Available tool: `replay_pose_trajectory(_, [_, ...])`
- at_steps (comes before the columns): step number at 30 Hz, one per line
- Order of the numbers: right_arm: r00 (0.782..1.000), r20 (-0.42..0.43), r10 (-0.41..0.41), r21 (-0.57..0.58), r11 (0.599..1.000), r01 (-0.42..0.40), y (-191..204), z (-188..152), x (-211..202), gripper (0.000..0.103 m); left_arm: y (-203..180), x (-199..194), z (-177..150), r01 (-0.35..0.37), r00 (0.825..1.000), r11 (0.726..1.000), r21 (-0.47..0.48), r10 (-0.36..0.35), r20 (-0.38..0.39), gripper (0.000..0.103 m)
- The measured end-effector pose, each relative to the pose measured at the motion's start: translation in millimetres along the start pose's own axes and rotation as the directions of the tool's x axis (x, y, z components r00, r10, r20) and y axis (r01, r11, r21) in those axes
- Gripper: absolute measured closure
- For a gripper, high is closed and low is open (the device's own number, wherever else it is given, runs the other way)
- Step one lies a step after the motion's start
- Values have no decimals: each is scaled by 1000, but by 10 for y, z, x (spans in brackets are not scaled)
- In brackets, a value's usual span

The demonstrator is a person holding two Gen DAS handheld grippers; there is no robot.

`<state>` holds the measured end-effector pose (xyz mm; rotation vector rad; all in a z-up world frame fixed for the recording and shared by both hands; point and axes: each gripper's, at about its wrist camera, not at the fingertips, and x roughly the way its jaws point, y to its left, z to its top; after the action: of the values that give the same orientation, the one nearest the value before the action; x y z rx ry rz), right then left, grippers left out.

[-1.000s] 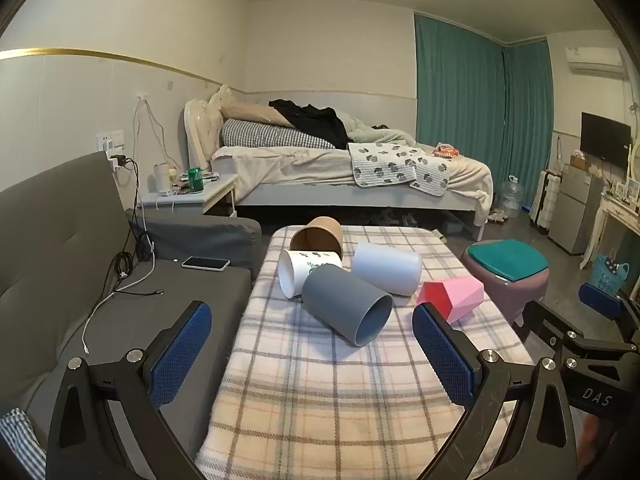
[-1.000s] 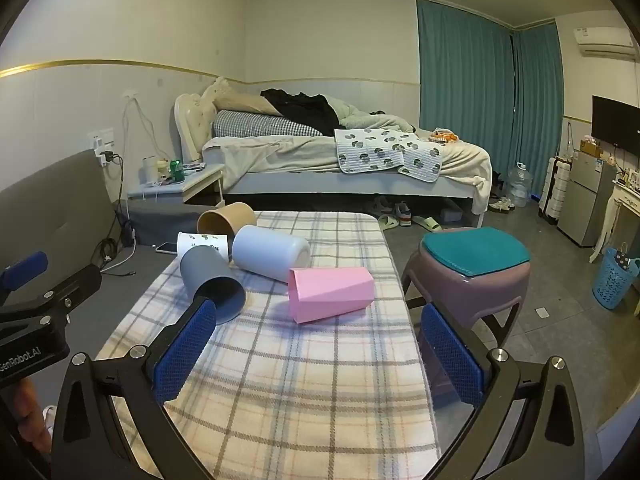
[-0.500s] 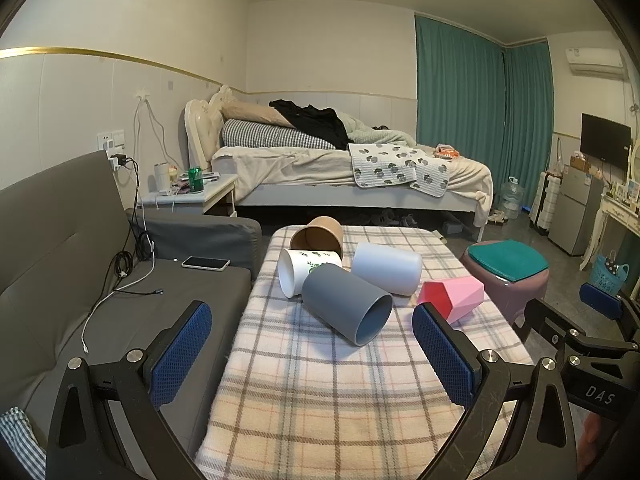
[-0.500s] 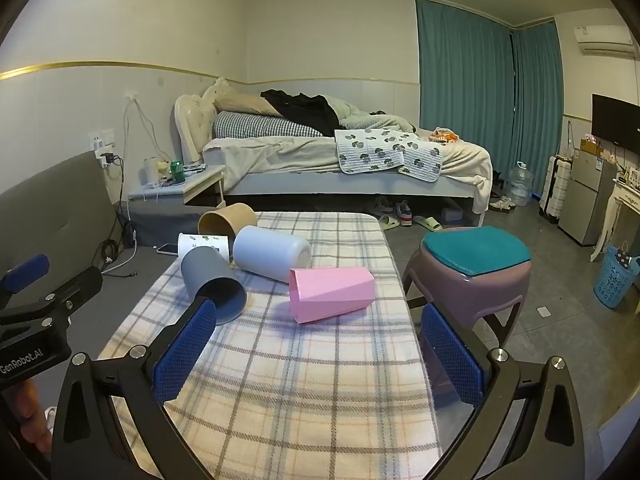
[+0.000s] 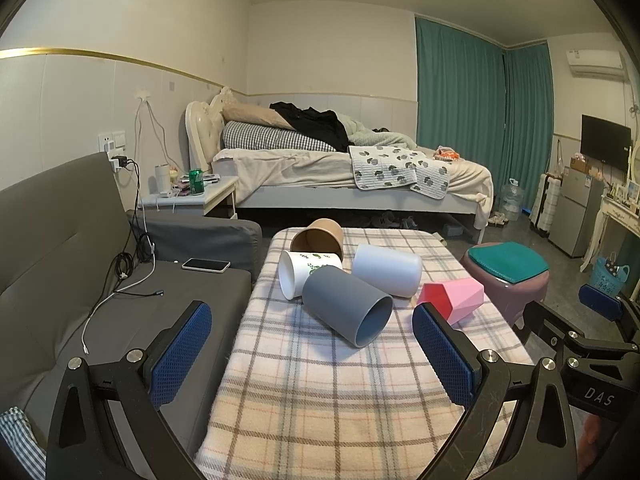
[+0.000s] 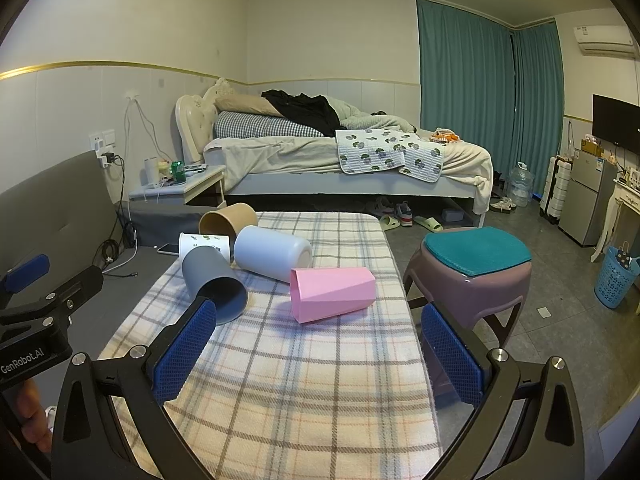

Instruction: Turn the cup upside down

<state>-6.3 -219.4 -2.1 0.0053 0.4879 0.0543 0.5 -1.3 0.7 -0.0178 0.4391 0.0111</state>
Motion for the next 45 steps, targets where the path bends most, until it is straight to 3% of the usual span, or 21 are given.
replay_pose_trajectory(45, [1000,-1,2,4,1000,-2,11,-10,5,0,-2,-3,-8,-2,1000,1000,0,2,3,0])
